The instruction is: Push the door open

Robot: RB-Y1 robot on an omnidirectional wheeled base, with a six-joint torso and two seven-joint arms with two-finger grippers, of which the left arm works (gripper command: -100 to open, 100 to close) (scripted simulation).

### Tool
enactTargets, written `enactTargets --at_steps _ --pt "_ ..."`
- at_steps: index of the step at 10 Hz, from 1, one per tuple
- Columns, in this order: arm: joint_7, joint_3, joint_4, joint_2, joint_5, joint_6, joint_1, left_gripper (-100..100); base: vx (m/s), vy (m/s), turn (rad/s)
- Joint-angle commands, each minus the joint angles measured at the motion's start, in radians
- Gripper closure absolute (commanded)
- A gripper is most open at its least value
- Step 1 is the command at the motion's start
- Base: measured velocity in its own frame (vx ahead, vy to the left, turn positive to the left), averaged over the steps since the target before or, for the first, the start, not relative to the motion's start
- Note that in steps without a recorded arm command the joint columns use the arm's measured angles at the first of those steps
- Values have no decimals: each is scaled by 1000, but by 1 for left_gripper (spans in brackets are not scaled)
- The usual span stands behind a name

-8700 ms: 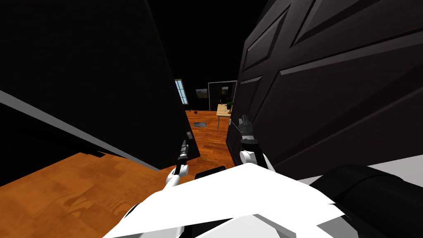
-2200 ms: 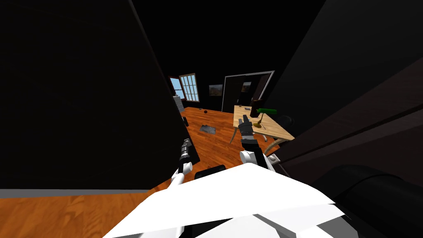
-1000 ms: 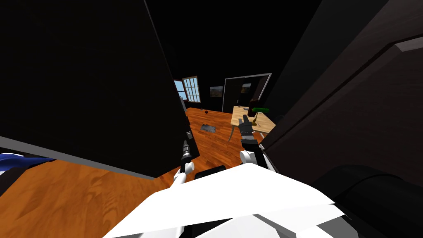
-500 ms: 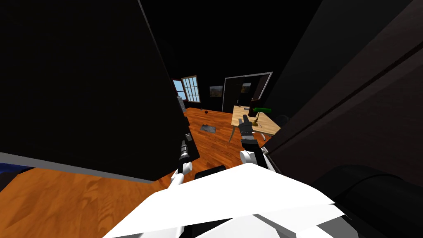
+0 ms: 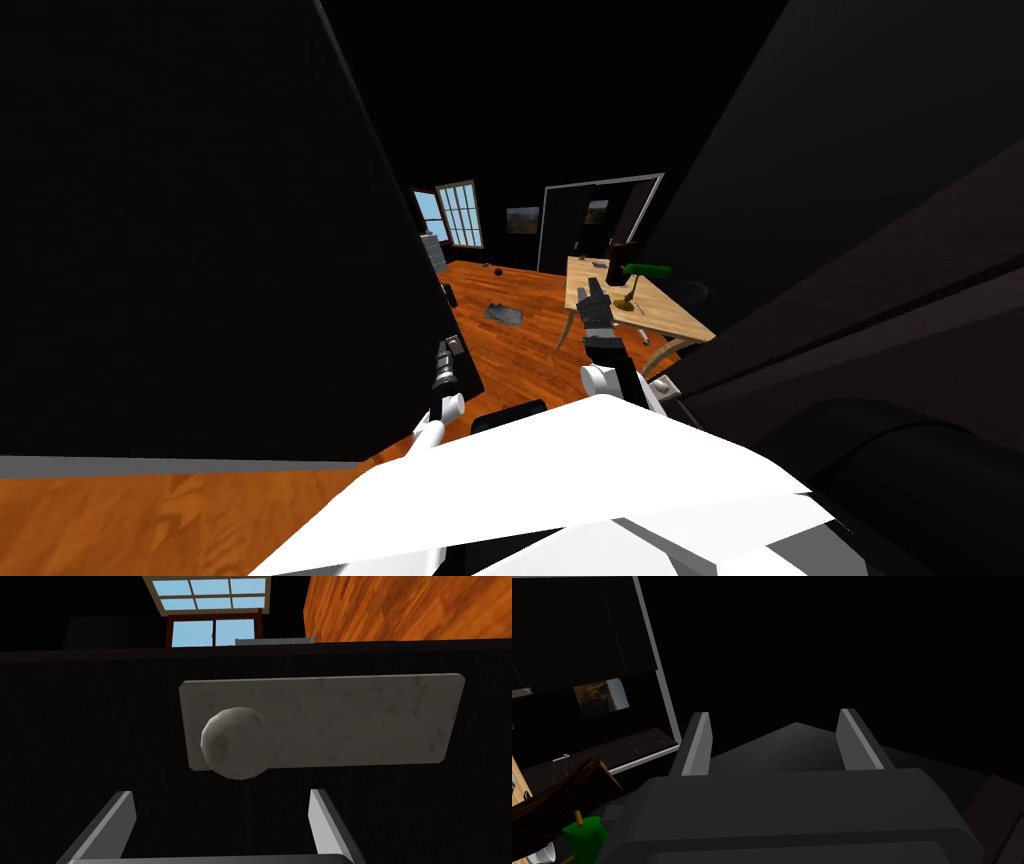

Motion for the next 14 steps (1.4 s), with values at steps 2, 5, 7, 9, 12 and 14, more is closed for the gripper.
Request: enactTargets --at_steps 2,5,7,9,12,14 --pt "0 1 -1 -14 1 -3 3 -100 144 12 -8" --pt "0 1 -1 -14 1 -3 3 100 -23 -3 -6" --pt "0 1 -1 -14 1 -3 3 100 -11 -1 -1" --pt "-6 17 1 5 14 2 3 100 59 -14 27" --pt "-15 18 -22 27 17 22 19 -100 100 -33 49" --pt "-18 16 -25 25 17 23 17 -100 -197 -8 21"
